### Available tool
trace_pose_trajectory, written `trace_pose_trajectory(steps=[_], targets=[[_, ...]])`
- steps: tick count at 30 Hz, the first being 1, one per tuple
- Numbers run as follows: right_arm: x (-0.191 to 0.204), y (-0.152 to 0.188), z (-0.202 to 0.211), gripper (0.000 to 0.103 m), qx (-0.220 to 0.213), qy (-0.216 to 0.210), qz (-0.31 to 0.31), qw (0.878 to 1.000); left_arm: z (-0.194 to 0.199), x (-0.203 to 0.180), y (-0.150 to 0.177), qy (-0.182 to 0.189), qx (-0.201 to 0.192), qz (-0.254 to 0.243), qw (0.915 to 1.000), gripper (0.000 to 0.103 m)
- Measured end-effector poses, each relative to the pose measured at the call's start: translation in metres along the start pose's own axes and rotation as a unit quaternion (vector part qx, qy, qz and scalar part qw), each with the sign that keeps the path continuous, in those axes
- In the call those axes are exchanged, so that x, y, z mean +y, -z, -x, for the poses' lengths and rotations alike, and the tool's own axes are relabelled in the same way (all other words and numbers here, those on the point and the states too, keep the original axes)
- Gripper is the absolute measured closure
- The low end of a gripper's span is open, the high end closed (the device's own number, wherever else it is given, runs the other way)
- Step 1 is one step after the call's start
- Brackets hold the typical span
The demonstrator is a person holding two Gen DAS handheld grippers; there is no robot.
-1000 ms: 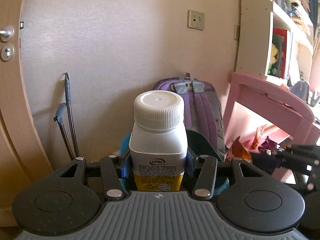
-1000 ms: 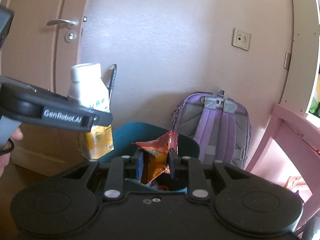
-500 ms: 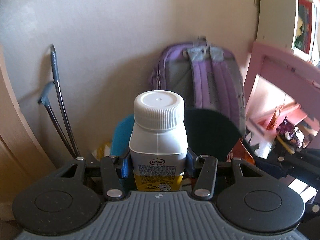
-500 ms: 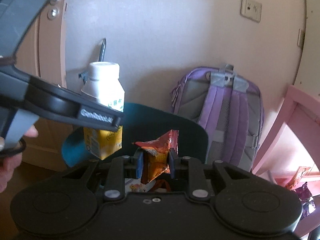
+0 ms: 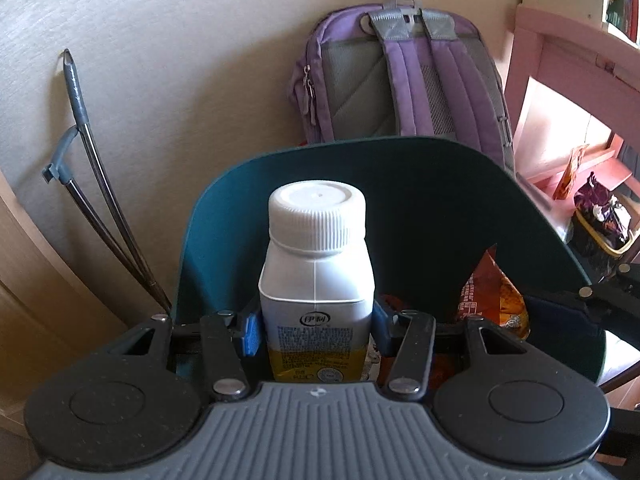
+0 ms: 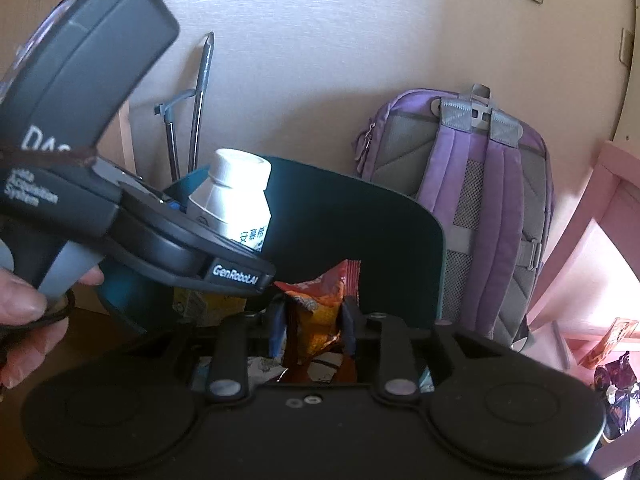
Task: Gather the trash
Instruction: 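Open both grippers over the teal bin to drop the bottle and wrapper, then move both grippers back down to the trash on the floor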
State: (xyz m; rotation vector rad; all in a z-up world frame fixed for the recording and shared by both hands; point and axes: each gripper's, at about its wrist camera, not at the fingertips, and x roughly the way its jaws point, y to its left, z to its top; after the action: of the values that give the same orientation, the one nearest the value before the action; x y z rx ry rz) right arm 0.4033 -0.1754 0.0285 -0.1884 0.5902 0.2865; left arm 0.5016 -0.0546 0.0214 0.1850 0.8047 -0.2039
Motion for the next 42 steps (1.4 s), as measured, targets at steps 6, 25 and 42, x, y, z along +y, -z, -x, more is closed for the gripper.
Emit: trace_pose_trajectory(steps=[6,25,42], targets=[[-0.005,-0.001,-0.003,0.071,0.007,-0.001,-0.008,1.000,0.002,-0.002,-0.001,-0.007,-0.003,-0.002,1.0000,0.032],[0.011,-0.001,0.058,0.048,-0.035,0.008,0.010,0.999,0.095,0.002,0.011,0.004,-0.057,0.016,0.9982,0.023],[0.043,0.023,0.133,0.046,-0.045,0.002,0.019,0.999,0.180,0.011,0.072,0.033,-0.088,0.007,0.9956,0.021]])
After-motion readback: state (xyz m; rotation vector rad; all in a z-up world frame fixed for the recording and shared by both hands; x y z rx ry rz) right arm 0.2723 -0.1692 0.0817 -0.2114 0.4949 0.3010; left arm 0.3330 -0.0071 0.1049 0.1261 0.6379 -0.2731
